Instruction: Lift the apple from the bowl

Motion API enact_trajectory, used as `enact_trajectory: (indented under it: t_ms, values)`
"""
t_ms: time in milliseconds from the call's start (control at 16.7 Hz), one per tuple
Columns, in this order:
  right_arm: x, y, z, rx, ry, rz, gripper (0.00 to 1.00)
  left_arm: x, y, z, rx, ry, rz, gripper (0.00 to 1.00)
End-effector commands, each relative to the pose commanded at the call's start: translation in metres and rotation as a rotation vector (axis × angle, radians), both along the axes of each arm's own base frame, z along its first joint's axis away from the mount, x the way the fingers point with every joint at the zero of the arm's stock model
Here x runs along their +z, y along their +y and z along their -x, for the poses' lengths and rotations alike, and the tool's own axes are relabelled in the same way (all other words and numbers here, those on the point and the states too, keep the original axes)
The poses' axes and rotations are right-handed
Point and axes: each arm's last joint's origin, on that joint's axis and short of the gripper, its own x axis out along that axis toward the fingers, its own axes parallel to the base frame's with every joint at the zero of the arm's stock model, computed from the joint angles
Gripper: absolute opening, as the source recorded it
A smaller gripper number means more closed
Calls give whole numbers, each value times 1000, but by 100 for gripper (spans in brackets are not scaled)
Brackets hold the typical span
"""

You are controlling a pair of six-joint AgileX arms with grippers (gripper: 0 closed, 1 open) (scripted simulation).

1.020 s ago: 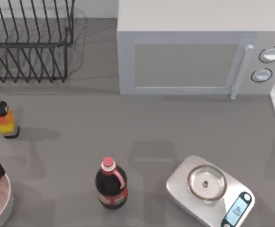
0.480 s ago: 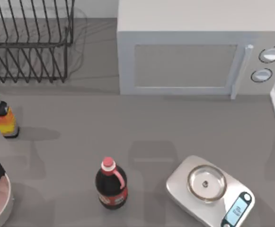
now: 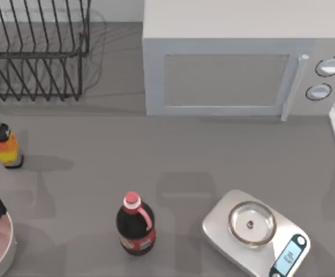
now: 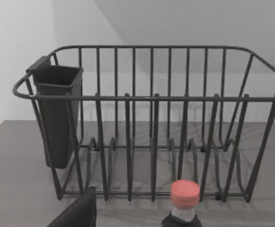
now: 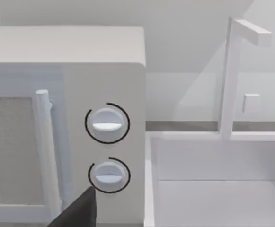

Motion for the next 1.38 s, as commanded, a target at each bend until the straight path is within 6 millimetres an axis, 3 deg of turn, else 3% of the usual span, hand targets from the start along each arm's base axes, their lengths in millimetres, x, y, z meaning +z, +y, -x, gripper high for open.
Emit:
enact_trajectory:
  t_ms: [420, 660, 960, 1380]
  values:
    - [0, 0, 0, 0, 0, 0, 100, 0, 0, 0, 0, 2, 0, 100]
    - [0, 0, 0, 0, 0, 0, 100, 12, 1, -2, 8, 127, -11, 100]
    - [0, 0, 0, 0, 0, 0, 100, 31, 5, -20, 21, 556, -30, 100]
    - [0, 0, 0, 0, 0, 0, 100, 41, 14, -73, 6, 1265, -30, 100]
